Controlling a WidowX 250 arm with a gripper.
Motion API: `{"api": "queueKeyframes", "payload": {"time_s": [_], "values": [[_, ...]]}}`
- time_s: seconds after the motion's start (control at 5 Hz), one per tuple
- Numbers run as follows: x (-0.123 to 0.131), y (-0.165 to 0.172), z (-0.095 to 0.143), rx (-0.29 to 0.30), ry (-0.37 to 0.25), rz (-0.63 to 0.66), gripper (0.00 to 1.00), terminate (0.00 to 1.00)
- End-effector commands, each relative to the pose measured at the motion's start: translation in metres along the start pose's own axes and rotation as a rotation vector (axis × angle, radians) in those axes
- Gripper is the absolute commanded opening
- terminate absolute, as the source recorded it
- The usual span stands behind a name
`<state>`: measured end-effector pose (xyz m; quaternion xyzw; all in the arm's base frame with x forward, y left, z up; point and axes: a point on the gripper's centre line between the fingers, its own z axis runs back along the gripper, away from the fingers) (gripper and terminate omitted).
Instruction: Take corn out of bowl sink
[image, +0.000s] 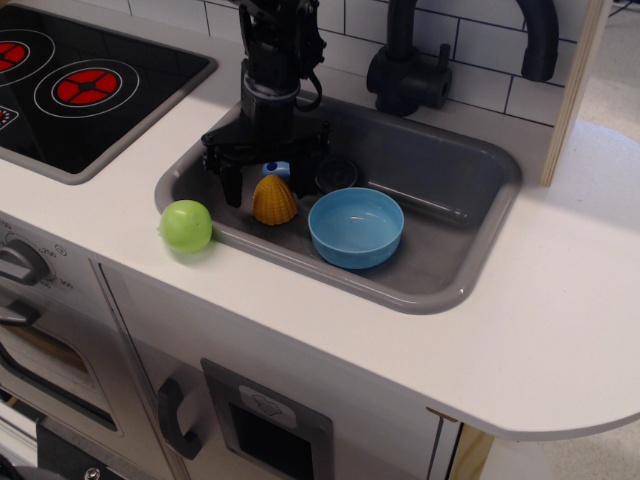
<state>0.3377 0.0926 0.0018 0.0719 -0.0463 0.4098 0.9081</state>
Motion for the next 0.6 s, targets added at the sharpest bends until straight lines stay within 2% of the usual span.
{"api": "queueKeyframes", "payload": {"time_s": [0.0, 0.2, 0.4], "values": [[0.0132, -0.0030, 0.0657, -0.043, -0.029, 0.018, 1.00, 0.00], [0.0132, -0.0030, 0.0657, -0.043, -0.029, 0.018, 1.00, 0.00], [0.0132, -0.0030, 0.0657, -0.043, -0.029, 0.018, 1.00, 1.00]]}}
